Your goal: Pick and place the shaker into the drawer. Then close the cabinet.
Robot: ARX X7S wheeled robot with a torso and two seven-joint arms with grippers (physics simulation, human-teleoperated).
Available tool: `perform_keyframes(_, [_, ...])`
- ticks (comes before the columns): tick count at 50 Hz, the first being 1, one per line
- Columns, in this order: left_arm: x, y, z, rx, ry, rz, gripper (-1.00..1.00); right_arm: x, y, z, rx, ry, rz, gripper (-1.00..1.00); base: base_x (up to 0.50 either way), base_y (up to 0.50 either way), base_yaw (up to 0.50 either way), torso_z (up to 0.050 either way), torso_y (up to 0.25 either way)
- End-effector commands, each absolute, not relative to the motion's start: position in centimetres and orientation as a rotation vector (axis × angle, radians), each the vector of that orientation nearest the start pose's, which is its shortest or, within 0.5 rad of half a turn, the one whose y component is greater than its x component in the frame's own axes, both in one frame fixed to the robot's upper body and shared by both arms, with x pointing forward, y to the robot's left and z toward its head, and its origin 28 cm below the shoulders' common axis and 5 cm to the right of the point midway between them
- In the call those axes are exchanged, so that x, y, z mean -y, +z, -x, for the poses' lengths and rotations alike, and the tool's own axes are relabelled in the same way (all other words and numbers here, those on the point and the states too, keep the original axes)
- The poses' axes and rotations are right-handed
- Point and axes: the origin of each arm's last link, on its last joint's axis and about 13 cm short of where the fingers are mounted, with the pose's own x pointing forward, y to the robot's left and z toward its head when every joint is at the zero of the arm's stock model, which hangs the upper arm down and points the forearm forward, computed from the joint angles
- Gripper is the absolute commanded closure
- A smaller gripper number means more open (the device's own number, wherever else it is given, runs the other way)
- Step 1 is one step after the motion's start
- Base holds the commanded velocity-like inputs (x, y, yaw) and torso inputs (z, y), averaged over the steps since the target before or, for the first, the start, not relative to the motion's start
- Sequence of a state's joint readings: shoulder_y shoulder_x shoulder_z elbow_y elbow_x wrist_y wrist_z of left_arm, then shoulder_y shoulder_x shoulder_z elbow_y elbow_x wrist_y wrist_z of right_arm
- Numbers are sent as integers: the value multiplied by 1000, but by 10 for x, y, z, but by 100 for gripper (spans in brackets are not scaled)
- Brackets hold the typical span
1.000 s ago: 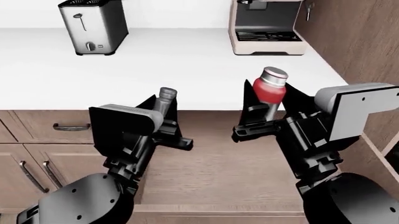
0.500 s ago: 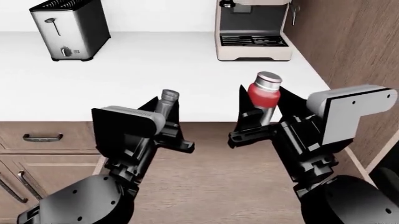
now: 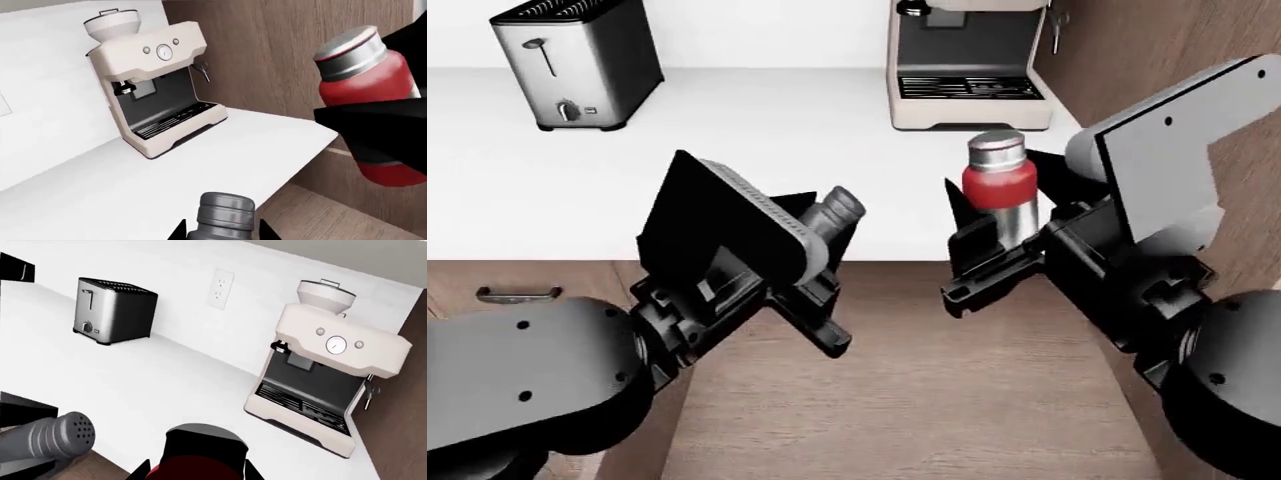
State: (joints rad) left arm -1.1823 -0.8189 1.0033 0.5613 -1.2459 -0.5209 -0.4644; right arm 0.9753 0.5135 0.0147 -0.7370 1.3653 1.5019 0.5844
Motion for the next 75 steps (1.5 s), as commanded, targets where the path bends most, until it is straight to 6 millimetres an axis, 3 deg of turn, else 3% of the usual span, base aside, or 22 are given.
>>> perform_keyframes(1, [-215, 259, -257, -12, -663, -400, 100, 149, 296, -208, -24, 292, 415, 100, 0, 0, 0, 0, 0])
perform_keyframes(6, [-218, 253, -269, -76, -686, -447, 100, 156, 301, -206, -27, 261, 428, 100, 0, 0, 0, 0, 2])
perform_keyframes(10, [-212, 232, -272, -163, -771, -494, 100, 159, 306, -202, -8, 245, 423, 100, 0, 0, 0, 0, 0])
perform_keyframes(18, [-195, 187, -256, -270, -891, -479, 100, 157, 306, -194, 23, 246, 400, 100, 0, 0, 0, 0, 0])
perform_keyframes(28, [-200, 159, -277, -356, -820, -480, 100, 156, 298, -192, 30, 258, 383, 100, 0, 0, 0, 1, 0])
perform_keyframes(41, [-198, 102, -276, -490, -815, -432, 100, 152, 288, -188, 23, 265, 366, 100, 0, 0, 0, 0, 0])
perform_keyframes(50, [-197, 96, -277, -508, -807, -411, 100, 153, 285, -186, 21, 260, 361, 100, 0, 0, 0, 0, 1])
perform_keyframes(54, [-199, 97, -279, -506, -786, -411, 100, 152, 286, -185, 23, 259, 361, 100, 0, 0, 0, 0, 0])
perform_keyframes(55, [-199, 100, -280, -498, -778, -407, -100, 152, 286, -185, 24, 259, 361, 100, 0, 0, 0, 0, 0])
perform_keyframes(58, [-199, 117, -278, -450, -780, -370, -100, 152, 286, -185, 23, 258, 362, 100, 0, 0, 0, 0, 0])
perform_keyframes(67, [-200, 203, -260, -190, -792, -308, -100, 149, 283, -187, 17, 271, 367, 100, 0, 0, 0, 0, 0])
perform_keyframes(75, [-206, 243, -249, -58, -768, -310, -100, 144, 263, -193, -99, 348, 391, 100, 0, 0, 0, 0, 0])
